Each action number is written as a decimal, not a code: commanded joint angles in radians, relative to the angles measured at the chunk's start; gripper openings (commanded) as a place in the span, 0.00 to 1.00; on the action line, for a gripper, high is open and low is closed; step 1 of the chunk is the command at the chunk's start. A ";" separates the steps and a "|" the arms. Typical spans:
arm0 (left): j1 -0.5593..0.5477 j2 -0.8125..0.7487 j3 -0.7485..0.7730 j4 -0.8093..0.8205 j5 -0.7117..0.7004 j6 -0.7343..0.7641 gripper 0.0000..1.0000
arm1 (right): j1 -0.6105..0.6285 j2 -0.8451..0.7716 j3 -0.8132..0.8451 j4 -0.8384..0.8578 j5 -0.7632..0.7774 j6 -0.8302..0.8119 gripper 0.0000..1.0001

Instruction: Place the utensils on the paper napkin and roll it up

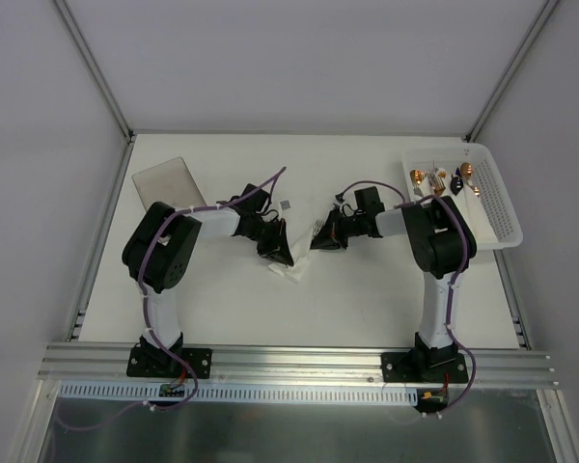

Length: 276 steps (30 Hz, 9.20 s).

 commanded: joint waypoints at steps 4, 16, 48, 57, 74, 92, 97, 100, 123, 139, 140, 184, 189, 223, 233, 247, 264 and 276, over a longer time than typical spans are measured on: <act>0.006 -0.134 0.044 -0.041 -0.016 -0.064 0.00 | 0.025 0.022 0.003 -0.132 0.125 -0.055 0.00; -0.098 -0.102 -0.094 0.378 0.100 -0.421 0.00 | 0.028 0.018 0.003 -0.237 0.216 -0.055 0.00; -0.233 0.182 -0.189 0.358 -0.170 -0.498 0.00 | -0.078 -0.081 0.147 -0.527 0.168 -0.344 0.15; -0.238 0.236 -0.157 0.293 -0.157 -0.456 0.00 | -0.140 -0.181 0.181 -0.608 0.132 -0.474 0.10; -0.238 0.249 -0.146 0.269 -0.163 -0.413 0.00 | -0.014 -0.173 0.076 -0.485 0.082 -0.361 0.07; -0.238 0.001 -0.151 0.190 -0.229 -0.304 0.34 | 0.043 -0.075 0.110 -0.695 0.288 -0.474 0.04; -0.236 -0.195 -0.168 0.157 -0.274 -0.276 0.40 | 0.049 -0.055 0.119 -0.723 0.323 -0.476 0.03; -0.230 -0.254 -0.197 0.132 -0.269 -0.288 0.37 | 0.051 -0.040 0.122 -0.732 0.334 -0.476 0.02; -0.187 -0.031 -0.333 0.378 -0.203 -0.351 0.02 | 0.051 -0.026 0.148 -0.755 0.328 -0.506 0.02; -0.187 0.065 -0.333 0.367 -0.234 -0.405 0.00 | 0.068 -0.248 0.179 -0.715 0.085 -0.577 0.12; -0.187 0.068 -0.330 0.367 -0.236 -0.406 0.00 | 0.071 -0.247 0.168 -0.714 0.088 -0.577 0.12; -0.184 0.151 -0.310 0.477 -0.216 -0.592 0.00 | 0.020 -0.075 0.443 -0.871 0.365 -0.603 0.47; -0.184 0.148 -0.313 0.476 -0.217 -0.591 0.00 | 0.022 0.001 0.480 -0.898 0.345 -0.592 0.50; -0.177 0.144 -0.318 0.477 -0.219 -0.581 0.00 | 0.034 0.026 0.357 -0.896 0.625 -0.385 0.46; -0.172 0.142 -0.326 0.480 -0.214 -0.575 0.00 | 0.066 0.046 0.406 -0.893 0.711 -0.344 0.43; -0.163 0.144 -0.336 0.493 -0.206 -0.577 0.00 | 0.095 0.106 0.504 -0.934 0.682 -0.387 0.18; -0.158 0.021 -0.386 0.551 -0.223 -0.520 0.10 | 0.035 -0.026 0.337 -0.708 0.405 -0.436 0.00; -0.128 -0.307 -0.413 0.451 -0.274 -0.374 0.52 | -0.006 -0.123 0.245 -0.530 0.221 -0.428 0.00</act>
